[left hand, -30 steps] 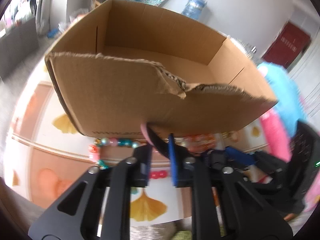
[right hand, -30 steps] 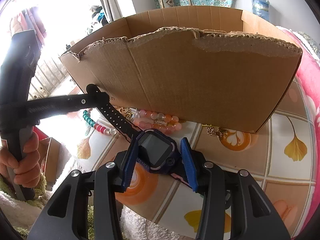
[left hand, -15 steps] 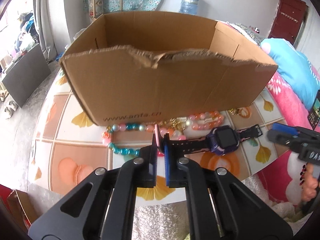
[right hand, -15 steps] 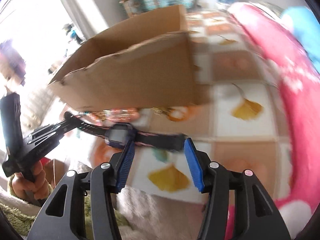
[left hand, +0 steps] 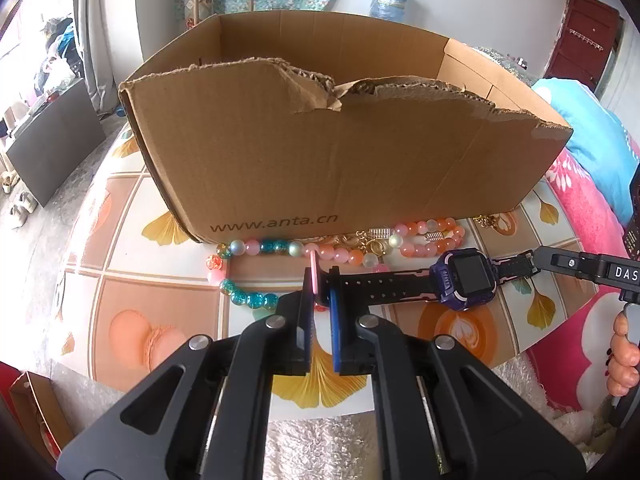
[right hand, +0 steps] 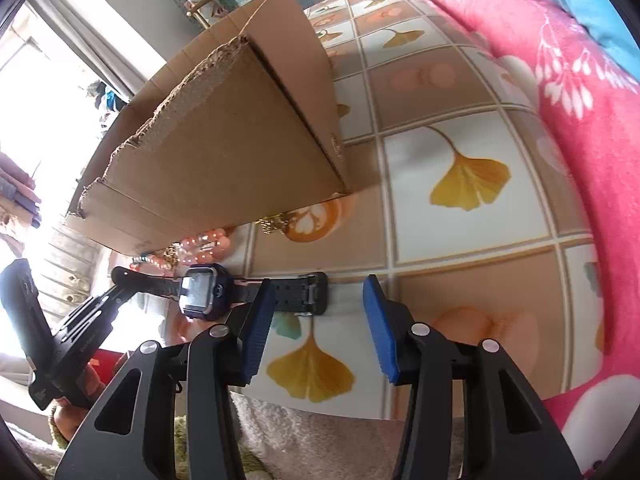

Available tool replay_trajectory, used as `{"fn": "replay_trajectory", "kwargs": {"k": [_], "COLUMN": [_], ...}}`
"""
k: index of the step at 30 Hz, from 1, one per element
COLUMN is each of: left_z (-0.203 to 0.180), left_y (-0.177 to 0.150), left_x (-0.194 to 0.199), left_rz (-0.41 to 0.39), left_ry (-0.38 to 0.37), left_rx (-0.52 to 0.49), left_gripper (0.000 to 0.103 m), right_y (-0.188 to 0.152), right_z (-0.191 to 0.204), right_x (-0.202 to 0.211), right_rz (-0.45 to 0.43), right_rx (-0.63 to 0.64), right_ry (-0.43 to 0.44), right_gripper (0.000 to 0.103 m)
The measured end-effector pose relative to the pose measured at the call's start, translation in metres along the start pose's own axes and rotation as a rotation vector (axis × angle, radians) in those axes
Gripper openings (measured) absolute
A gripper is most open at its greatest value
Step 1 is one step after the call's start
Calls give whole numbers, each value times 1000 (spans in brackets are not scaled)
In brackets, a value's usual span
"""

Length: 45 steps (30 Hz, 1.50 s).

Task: Organize jewelry
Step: 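Lift the smartwatch with the right gripper and carry it over the box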

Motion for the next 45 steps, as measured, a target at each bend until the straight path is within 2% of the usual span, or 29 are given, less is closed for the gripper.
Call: {"fn": "replay_trajectory", "kwargs": {"k": [5,8,11,14,15,20,24,31,36,39,45], "left_z": [-1,0,1,1,2,2,0,-5,-17,-28,-48], "left_y": [1,0,0,0,0,0,1,3,7,7,13], "left_x": [-2,-2,-2,-3,-3,-3,-4,-1,16,28,73], "left_rz": [0,-1,-1,-1,-2,-1,-3,-26,-73,-102,-208], "left_ry": [-3,-4,-6,-6,-6,-4,4,38,37,63,79], "left_rx": [-4,-7,-8,-7,-6,-7,-12,-36,-69,-111,-177], "left_gripper": [6,7,7,7,7,8,8,9,5,4,3], "right_y": [2,2,4,6,6,3,2,-3,-6,-8,-15], "right_z": [5,5,4,4,4,2,3,33,50,58,72], "right_x": [-6,-5,2,8,8,0,-2,7,25,37,72], "right_rz": [22,25,6,-3,-6,9,-6,-93,-159,-200,-284], "right_rx": [-15,-41,-71,-121,-132,-120,-83,129,216,263,323], "right_ry": [34,58,121,247,265,176,104,-66,-90,-106,-96], "right_gripper": [36,35,34,32,32,22,6,5,5,5,5]}}
Point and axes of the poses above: each gripper's, at about its wrist camera, not at the fingertips, and x roughly against the way its jaws point, z to its left, y to its top, the point moved 3 cm from there along -x, roughly the way its jaws point, and after that the axes turned 5 degrees about -x, right-handed, at the moved point
